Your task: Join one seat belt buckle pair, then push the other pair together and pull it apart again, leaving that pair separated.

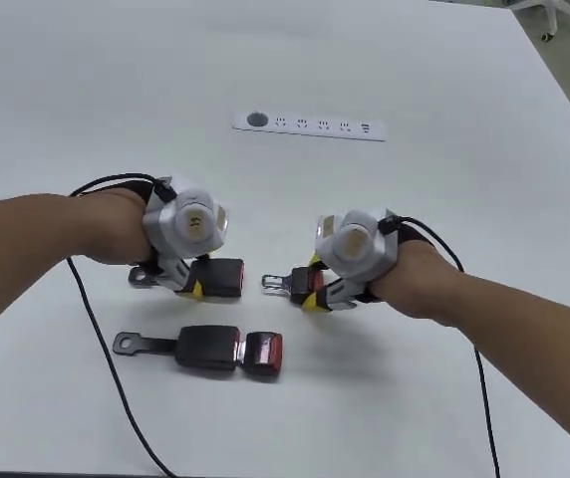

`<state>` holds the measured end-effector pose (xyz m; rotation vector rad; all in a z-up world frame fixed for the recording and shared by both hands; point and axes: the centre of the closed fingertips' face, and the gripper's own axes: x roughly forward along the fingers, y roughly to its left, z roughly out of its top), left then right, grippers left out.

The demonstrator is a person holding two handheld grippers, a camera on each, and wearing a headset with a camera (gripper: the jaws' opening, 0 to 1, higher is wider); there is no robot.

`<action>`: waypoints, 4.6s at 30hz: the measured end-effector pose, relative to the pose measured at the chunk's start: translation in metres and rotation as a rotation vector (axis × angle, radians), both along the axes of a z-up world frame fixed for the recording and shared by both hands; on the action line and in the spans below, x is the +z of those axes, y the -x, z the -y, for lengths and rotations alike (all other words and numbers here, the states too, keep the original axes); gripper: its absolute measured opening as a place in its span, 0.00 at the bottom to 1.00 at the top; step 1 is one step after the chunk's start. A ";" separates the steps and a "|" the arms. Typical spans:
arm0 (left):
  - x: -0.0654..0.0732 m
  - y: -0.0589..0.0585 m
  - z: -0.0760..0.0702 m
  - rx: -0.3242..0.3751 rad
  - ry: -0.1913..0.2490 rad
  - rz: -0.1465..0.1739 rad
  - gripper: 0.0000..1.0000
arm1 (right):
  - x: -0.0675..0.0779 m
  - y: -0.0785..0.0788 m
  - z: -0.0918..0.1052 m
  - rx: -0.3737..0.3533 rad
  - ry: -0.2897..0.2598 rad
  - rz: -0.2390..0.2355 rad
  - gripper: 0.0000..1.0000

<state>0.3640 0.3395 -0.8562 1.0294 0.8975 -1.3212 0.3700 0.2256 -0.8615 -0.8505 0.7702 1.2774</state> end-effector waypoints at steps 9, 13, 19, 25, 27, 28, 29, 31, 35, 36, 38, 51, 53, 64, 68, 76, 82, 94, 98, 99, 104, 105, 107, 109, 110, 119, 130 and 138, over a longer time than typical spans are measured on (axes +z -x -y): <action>0.001 0.000 0.000 -0.016 -0.017 -0.005 0.32 | -0.001 0.000 -0.020 0.027 0.000 -0.012 0.35; 0.002 0.000 -0.001 -0.011 -0.019 -0.004 0.32 | 0.000 0.001 -0.021 0.040 0.014 0.020 0.35; 0.002 0.001 -0.002 -0.012 -0.012 -0.002 0.32 | 0.002 0.002 -0.031 0.042 -0.002 0.034 0.35; 0.000 -0.002 -0.003 -0.025 -0.006 0.005 0.32 | 0.000 -0.002 -0.036 0.014 -0.035 0.009 0.35; 0.000 -0.002 -0.003 -0.026 -0.003 0.005 0.31 | 0.000 -0.002 -0.036 0.007 -0.040 0.002 0.34; 0.000 -0.002 -0.002 -0.025 0.002 0.005 0.31 | 0.000 -0.001 -0.037 0.004 -0.043 0.001 0.34; 0.001 -0.002 -0.002 -0.022 0.006 0.004 0.31 | 0.000 -0.001 -0.037 0.004 -0.044 0.001 0.34; 0.001 -0.002 -0.002 -0.020 0.012 0.006 0.31 | 0.000 0.000 -0.039 0.006 -0.045 -0.001 0.33; 0.001 -0.002 -0.002 -0.029 0.010 0.008 0.31 | 0.000 -0.001 -0.042 0.016 -0.054 -0.011 0.32; 0.001 -0.002 -0.001 -0.034 0.005 0.007 0.31 | 0.000 -0.001 -0.045 0.019 -0.060 -0.012 0.32; 0.001 -0.001 -0.001 -0.055 -0.006 0.010 0.31 | 0.000 0.002 -0.056 0.018 -0.067 -0.010 0.32; -0.001 -0.003 -0.005 -0.014 -0.005 0.009 0.31 | 0.001 0.002 -0.055 0.009 -0.074 0.001 0.33; -0.001 -0.002 -0.005 -0.004 0.006 0.009 0.31 | 0.001 0.002 -0.052 0.003 -0.065 0.001 0.33; -0.001 -0.001 -0.005 0.020 0.035 0.008 0.31 | 0.001 0.004 -0.031 -0.007 -0.061 -0.007 0.34; -0.001 -0.001 -0.004 0.033 0.027 0.006 0.31 | 0.000 0.003 -0.006 -0.022 -0.038 0.002 0.35; -0.001 0.000 -0.003 0.037 0.015 0.011 0.32 | -0.001 0.013 0.058 -0.053 -0.002 -0.007 0.36; 0.000 0.001 -0.003 0.044 0.008 0.014 0.32 | -0.001 0.019 0.095 -0.081 -0.004 -0.001 0.36; 0.002 -0.001 -0.006 0.129 0.033 0.063 0.33 | 0.002 0.018 0.108 -0.096 0.087 0.066 0.41; 0.006 -0.005 -0.014 0.167 0.021 0.128 0.38 | 0.006 0.008 0.116 -0.176 0.109 0.118 0.53; 0.009 -0.005 -0.016 0.157 0.013 0.149 0.39 | 0.007 0.009 0.117 -0.170 0.116 0.135 0.55; 0.029 0.001 -0.018 0.223 0.074 0.167 0.42 | 0.015 0.021 0.115 -0.205 0.058 0.141 0.59; 0.041 0.001 -0.020 0.241 0.097 0.212 0.45 | 0.018 0.021 0.114 -0.224 0.041 0.153 0.60; 0.054 0.009 -0.019 0.267 0.150 0.225 0.50 | 0.024 0.028 0.110 -0.293 -0.035 0.133 0.62; 0.062 0.018 -0.023 0.265 0.162 0.241 0.53 | 0.028 0.039 0.106 -0.326 -0.078 0.110 0.63; 0.067 0.023 -0.023 0.244 0.181 0.273 0.54 | 0.028 0.043 0.108 -0.326 -0.062 0.114 0.64; 0.067 0.062 -0.038 0.337 0.283 0.290 0.73 | 0.051 0.074 0.086 -0.372 -0.176 0.146 0.75; 0.092 0.095 -0.076 0.517 0.407 0.303 0.94 | 0.067 0.112 0.098 -0.456 -0.282 0.149 0.97; 0.090 0.116 -0.099 0.614 0.401 0.288 1.00 | 0.062 0.121 0.120 -0.552 -0.293 0.128 1.00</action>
